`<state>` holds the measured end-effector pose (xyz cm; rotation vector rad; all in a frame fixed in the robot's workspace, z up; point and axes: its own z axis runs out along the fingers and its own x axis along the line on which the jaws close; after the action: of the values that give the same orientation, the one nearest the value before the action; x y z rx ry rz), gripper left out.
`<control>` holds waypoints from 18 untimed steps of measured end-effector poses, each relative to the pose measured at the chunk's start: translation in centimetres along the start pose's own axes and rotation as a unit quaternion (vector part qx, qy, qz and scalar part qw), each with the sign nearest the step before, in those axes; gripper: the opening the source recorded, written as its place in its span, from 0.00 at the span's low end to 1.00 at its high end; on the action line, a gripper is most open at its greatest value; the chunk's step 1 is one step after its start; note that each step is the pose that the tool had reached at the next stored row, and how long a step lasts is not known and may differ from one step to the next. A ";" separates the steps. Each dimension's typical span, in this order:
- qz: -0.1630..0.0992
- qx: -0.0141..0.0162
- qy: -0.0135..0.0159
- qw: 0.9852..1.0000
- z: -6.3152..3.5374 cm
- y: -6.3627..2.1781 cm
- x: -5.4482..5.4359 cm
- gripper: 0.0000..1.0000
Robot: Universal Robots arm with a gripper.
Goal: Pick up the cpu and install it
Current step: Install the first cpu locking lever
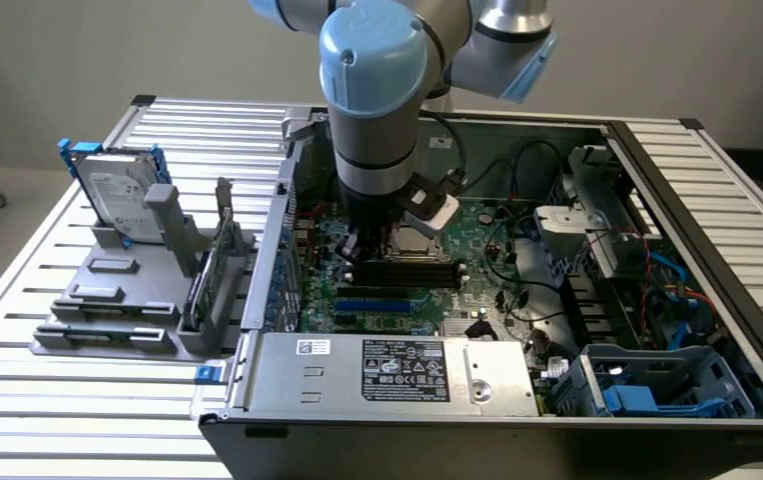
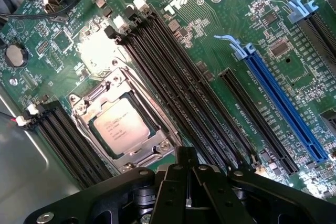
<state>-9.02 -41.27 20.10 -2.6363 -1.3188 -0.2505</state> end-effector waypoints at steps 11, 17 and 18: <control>-0.002 0.001 0.004 1.000 0.26 -0.13 0.0 0.11; -0.003 0.002 0.004 1.000 0.47 -0.19 0.0 0.11; -0.004 0.002 0.004 1.000 0.53 -0.20 0.0 0.11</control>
<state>-9.16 -41.04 19.60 -2.6255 -1.3256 -0.2590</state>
